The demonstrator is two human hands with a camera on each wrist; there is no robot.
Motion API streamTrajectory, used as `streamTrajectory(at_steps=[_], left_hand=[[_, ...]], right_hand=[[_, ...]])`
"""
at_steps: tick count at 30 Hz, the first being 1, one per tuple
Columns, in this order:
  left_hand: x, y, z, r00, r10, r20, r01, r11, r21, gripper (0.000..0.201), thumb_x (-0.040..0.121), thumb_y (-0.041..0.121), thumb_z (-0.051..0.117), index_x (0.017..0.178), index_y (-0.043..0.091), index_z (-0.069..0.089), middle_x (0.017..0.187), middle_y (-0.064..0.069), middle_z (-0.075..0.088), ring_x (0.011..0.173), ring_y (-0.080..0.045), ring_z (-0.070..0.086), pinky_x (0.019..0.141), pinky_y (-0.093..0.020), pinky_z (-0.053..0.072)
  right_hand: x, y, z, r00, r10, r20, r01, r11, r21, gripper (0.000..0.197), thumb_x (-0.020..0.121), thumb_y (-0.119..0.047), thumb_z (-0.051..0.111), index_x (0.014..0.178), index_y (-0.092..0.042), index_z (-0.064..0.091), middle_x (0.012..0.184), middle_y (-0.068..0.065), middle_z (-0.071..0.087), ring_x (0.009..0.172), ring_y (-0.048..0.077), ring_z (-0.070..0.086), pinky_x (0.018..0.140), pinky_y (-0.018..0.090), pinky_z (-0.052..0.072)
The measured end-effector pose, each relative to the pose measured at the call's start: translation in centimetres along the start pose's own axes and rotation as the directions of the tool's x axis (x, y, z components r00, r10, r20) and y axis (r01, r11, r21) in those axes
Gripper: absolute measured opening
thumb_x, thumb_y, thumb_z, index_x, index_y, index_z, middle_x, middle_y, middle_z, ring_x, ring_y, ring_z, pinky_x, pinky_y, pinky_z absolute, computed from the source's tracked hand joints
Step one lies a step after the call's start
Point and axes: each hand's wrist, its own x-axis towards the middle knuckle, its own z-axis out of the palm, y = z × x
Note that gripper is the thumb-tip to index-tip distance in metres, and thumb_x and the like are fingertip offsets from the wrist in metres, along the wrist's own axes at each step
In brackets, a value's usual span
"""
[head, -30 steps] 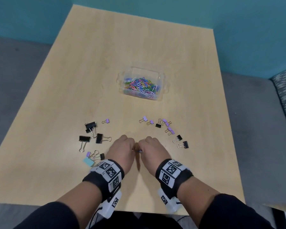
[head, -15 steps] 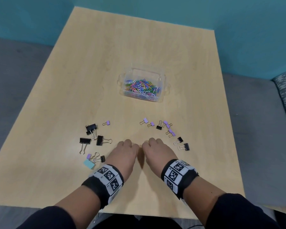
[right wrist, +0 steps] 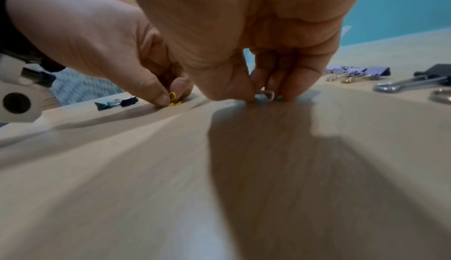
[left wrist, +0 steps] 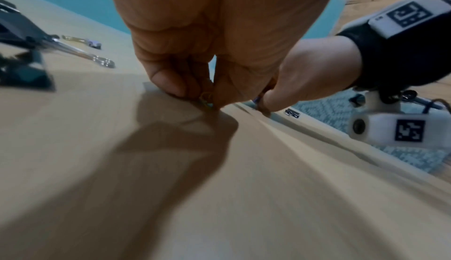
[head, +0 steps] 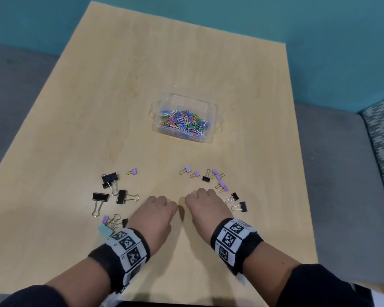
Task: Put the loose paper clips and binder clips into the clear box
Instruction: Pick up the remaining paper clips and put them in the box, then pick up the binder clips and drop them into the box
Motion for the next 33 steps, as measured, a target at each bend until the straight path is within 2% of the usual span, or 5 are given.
streamTrajectory(at_steps=[6,12,21,27,33], left_hand=[[-0.5,0.3,0.8,0.990,0.131,-0.046,-0.126,0.986,0.110,0.042,0.039,-0.004,0.064,0.072,0.017,0.049,0.066,-0.003,0.048,0.055,-0.024,0.044,0.046,-0.032,0.037],[-0.6,0.2,1.2,0.994,0.091,-0.055,-0.085,0.991,0.105,0.047,0.032,-0.006,0.063,0.069,0.018,0.049,0.069,-0.002,0.047,0.058,-0.021,0.043,0.047,-0.030,0.029],[-1.2,0.4,1.3,0.990,0.120,-0.068,-0.112,0.988,0.109,0.045,0.030,-0.002,0.062,0.067,0.019,0.050,0.066,-0.001,0.050,0.056,-0.022,0.046,0.048,-0.033,0.039],[-0.5,0.5,0.0,0.992,0.119,0.029,-0.118,0.993,-0.017,0.043,0.037,-0.003,0.061,0.064,0.023,0.038,0.065,0.006,0.041,0.052,-0.018,0.041,0.045,-0.021,0.023],[7.2,-1.2,-9.4,0.961,-0.180,-0.210,0.103,0.939,-0.329,0.024,0.066,0.007,0.058,0.065,0.022,0.040,0.074,-0.001,0.050,0.067,-0.026,0.047,0.057,-0.032,0.032]], right_hand=[[0.3,0.7,0.6,0.997,-0.066,0.050,0.066,0.998,-0.003,0.041,0.048,0.010,0.049,0.080,-0.014,0.045,0.080,0.008,0.046,0.063,0.022,0.036,0.049,0.031,0.023],[1.1,1.9,-0.9,0.999,-0.021,0.041,0.010,0.966,0.259,0.022,0.073,0.002,0.043,0.077,-0.017,0.035,0.081,0.000,0.037,0.069,0.023,0.038,0.052,0.030,0.027],[7.2,6.4,-8.9,0.913,0.406,-0.037,-0.172,0.467,0.867,0.017,0.063,0.002,0.057,0.064,-0.015,0.052,0.053,0.000,0.056,0.047,0.020,0.050,0.051,0.031,0.041],[13.9,7.4,-13.8,0.897,0.423,-0.132,-0.115,0.510,0.853,0.018,0.068,0.001,0.062,0.070,-0.015,0.052,0.063,0.003,0.056,0.054,0.021,0.058,0.066,0.048,0.055],[11.3,9.0,-13.2,0.873,0.440,-0.209,-0.116,0.605,0.788,0.023,0.078,-0.007,0.062,0.098,-0.017,0.057,0.094,0.003,0.060,0.082,0.017,0.056,0.070,0.026,0.043]])
